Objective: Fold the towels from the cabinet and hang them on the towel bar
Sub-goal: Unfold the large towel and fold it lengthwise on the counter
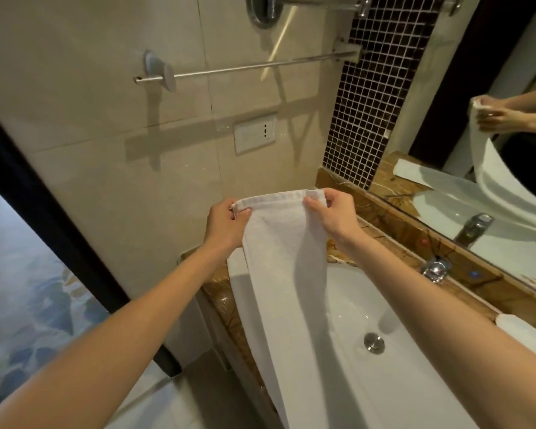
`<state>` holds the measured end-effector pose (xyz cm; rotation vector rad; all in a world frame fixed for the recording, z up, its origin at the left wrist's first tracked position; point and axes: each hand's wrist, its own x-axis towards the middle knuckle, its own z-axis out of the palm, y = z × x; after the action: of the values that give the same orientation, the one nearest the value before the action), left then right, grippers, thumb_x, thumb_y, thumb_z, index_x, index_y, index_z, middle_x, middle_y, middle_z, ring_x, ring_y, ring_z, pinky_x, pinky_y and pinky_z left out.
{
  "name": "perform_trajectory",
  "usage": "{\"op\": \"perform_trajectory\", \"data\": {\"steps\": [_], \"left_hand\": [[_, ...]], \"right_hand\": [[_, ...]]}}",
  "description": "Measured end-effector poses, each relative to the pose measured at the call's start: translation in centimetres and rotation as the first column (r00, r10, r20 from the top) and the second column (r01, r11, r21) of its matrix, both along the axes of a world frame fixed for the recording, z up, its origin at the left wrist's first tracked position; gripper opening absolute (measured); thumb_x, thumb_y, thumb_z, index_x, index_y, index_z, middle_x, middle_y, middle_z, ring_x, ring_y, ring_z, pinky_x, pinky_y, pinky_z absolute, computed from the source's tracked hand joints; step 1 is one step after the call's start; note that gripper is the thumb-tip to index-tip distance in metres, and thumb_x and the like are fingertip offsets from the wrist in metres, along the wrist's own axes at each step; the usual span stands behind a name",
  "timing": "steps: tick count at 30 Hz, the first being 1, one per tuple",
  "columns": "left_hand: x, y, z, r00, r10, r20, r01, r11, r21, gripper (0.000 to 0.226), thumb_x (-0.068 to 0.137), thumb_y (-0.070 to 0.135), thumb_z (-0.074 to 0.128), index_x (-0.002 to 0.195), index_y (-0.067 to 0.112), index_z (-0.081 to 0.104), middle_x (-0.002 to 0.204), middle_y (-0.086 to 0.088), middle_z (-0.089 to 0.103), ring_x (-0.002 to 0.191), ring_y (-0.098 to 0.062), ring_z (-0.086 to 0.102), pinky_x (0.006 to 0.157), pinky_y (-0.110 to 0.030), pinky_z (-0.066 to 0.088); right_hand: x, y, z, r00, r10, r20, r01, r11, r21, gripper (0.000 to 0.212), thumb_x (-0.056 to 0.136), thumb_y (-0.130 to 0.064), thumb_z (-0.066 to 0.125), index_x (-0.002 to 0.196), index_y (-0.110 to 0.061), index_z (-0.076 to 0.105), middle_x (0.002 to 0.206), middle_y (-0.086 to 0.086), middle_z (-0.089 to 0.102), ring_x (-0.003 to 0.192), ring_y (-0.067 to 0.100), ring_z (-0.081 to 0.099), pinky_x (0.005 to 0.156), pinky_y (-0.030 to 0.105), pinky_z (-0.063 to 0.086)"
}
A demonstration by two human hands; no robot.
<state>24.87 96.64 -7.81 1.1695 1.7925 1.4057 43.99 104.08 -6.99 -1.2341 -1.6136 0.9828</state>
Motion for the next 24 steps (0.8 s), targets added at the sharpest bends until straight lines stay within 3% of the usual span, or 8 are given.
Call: {"op": "perform_trajectory", "data": {"steps": [4,8,10,14,19,22,24], "left_hand": [[-0.6,0.3,-1.1,0.999,-0.042,0.027,0.043,0.997,-0.064,0.011,0.090,0.013,0.059,0.080,0.008,0.056,0.083,-0.021,0.061,0.074,-0.029,0.060,0.062,-0.038,0.047],[-0.7,0.5,-1.7,0.998,-0.050,0.039,0.054,0.992,-0.111,0.018,0.089,0.015,0.060,0.094,-0.002,0.061,0.094,-0.029,0.065,0.084,-0.041,0.066,0.069,-0.051,0.054],[-0.5,0.6,-1.8,0.998,-0.042,0.038,0.046,0.992,-0.122,0.021,0.089,0.016,0.061,0.097,-0.004,0.062,0.097,-0.032,0.064,0.088,-0.044,0.064,0.075,-0.055,0.053],[0.0,0.7,-1.5,0.998,-0.048,0.029,0.052,0.989,-0.139,0.022,0.088,0.017,0.062,0.092,-0.004,0.063,0.087,-0.027,0.064,0.074,-0.033,0.063,0.065,-0.043,0.050],[1.4,0.8,-1.2,0.994,-0.105,-0.032,0.100,0.984,-0.145,0.016,0.089,0.018,0.061,0.081,0.003,0.058,0.073,-0.013,0.054,0.067,-0.021,0.051,0.062,-0.033,0.040],[3.0,0.6,-0.9,0.987,-0.126,-0.104,0.112,0.985,-0.132,0.010,0.089,0.018,0.060,0.090,0.008,0.057,0.085,-0.009,0.059,0.077,-0.022,0.055,0.067,-0.031,0.045],[4.7,0.0,-0.5,0.982,-0.124,-0.141,0.107,0.987,-0.121,0.021,0.089,0.021,0.060,0.107,0.011,0.056,0.109,-0.009,0.058,0.098,-0.024,0.055,0.085,-0.037,0.049]], "right_hand": [[-0.3,1.1,-1.4,1.000,0.011,0.029,-0.010,0.999,-0.038,0.022,0.088,-0.025,0.065,0.086,-0.003,0.068,0.076,0.007,0.064,0.064,0.012,0.056,0.056,0.029,0.046],[-0.4,1.4,-1.4,0.998,0.025,0.055,-0.024,1.000,-0.016,0.031,0.087,-0.025,0.064,0.083,0.006,0.064,0.069,0.010,0.058,0.057,0.007,0.048,0.049,0.022,0.039],[-0.4,1.2,-1.2,0.998,0.033,0.059,-0.032,0.999,-0.016,0.033,0.087,-0.025,0.064,0.084,0.008,0.063,0.069,0.012,0.058,0.060,0.009,0.049,0.051,0.026,0.039],[0.3,0.5,-0.5,0.997,0.066,0.040,-0.064,0.997,-0.048,0.031,0.087,-0.025,0.066,0.088,0.006,0.065,0.088,0.026,0.065,0.067,0.018,0.053,0.059,0.033,0.043],[1.8,-1.4,1.1,0.999,0.041,-0.002,-0.041,0.998,-0.039,0.021,0.087,-0.021,0.067,0.081,-0.001,0.068,0.074,0.010,0.064,0.065,0.015,0.054,0.059,0.032,0.044],[2.9,-2.9,2.1,1.000,0.018,-0.006,-0.018,1.000,-0.015,0.015,0.086,-0.021,0.068,0.078,-0.009,0.069,0.071,0.000,0.064,0.063,0.008,0.057,0.058,0.026,0.047],[3.8,-3.9,2.8,1.000,0.013,-0.015,-0.013,1.000,0.003,0.011,0.086,-0.020,0.068,0.079,-0.012,0.070,0.071,-0.003,0.066,0.064,0.006,0.057,0.058,0.024,0.048]]}}
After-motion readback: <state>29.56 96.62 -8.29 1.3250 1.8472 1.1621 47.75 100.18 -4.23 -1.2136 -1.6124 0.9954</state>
